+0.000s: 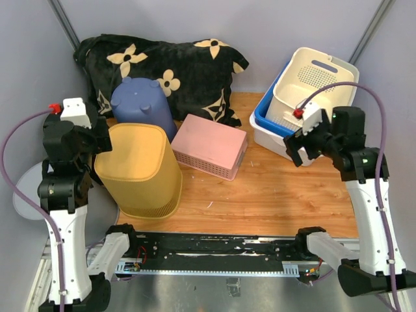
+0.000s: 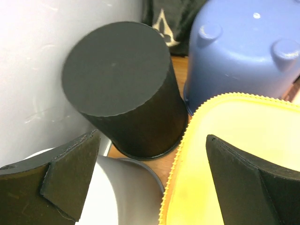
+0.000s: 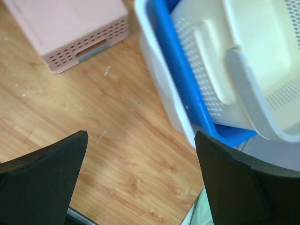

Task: Turn the large container upside down
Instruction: Move the container to the center of the board, then pick up the container from the container.

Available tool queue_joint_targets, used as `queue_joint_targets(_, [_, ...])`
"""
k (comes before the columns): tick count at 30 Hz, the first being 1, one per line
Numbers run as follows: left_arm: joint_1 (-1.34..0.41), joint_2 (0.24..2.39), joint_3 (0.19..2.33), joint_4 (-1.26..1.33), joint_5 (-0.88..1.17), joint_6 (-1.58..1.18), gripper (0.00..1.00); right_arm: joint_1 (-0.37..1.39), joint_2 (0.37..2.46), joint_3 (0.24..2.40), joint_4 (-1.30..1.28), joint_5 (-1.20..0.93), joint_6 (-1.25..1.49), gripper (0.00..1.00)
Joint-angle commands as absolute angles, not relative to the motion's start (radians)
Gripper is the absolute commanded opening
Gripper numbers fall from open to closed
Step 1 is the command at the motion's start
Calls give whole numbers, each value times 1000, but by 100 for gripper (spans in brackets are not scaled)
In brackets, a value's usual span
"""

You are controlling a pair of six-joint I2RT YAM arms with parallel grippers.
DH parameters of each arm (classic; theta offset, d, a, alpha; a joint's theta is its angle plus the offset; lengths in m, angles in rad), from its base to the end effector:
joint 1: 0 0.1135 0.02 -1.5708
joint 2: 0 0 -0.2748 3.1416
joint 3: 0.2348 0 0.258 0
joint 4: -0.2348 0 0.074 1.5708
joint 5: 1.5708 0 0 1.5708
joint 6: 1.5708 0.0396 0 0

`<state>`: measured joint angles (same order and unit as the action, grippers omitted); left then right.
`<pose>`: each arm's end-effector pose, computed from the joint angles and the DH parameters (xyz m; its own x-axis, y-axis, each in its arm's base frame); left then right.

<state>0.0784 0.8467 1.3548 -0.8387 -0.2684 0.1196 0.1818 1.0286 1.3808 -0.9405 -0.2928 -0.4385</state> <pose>0.1328 0.0210 0.4575 -0.3601 0.0871 -0.9288 -0.2846 0.9379 0.1983 0.1810 0.0449 0.4297 -0.3204 -0.4722 -0.8212 -0.6023 0.7707 -0.2082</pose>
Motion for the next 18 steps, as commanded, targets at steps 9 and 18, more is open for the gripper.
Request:
queue_joint_targets(9, [87,831,1255,-780,-377,110,97,48,1169,1610,-995,-434,-713,99])
queue_joint_targets(18, [87,816,1197,-773,-413,143,97,2,1355,1664,-965,-412,-878,99])
